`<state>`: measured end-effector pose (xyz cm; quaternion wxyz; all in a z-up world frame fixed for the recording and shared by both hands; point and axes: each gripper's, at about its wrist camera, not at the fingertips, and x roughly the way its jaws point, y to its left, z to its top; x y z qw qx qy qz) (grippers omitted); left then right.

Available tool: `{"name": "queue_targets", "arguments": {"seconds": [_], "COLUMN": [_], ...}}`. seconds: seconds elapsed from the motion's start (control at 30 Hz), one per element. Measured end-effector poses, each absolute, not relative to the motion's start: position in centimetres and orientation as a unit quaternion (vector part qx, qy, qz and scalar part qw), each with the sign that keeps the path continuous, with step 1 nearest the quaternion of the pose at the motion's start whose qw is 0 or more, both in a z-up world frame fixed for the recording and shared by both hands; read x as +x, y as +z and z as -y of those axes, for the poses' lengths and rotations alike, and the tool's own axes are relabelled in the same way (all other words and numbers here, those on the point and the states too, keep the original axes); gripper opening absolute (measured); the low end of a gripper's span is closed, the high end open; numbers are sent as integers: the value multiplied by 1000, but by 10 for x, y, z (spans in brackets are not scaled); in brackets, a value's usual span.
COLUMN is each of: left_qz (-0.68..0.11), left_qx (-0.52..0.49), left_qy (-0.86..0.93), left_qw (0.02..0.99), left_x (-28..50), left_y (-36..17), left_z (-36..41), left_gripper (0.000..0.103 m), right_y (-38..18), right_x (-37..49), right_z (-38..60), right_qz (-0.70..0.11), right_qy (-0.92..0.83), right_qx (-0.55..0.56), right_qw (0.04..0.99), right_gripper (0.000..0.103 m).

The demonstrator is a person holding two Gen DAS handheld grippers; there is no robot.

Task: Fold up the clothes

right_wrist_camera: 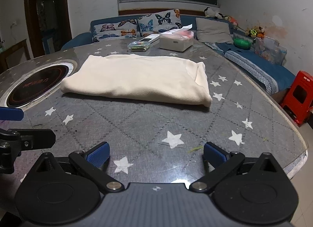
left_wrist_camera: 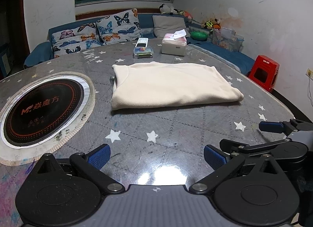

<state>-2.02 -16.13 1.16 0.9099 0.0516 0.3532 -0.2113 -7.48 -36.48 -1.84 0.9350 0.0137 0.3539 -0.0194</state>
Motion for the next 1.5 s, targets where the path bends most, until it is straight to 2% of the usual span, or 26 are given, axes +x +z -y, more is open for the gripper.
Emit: {"name": "queue_targets", "arguments": {"seconds": [1.5], "left_qz": [-348], "left_qx": [64], "left_qy": [-215], "left_qw": [910], "left_x": [-17], "left_y": [15], "left_z": [167], "left_gripper": [103], "right_y": [-10], "right_x": [-74], "right_z": [365], "right_qz": [-346], "right_qy": [-19], "right_qx": [13], "right_qw": [938], "right_gripper": [103]}}
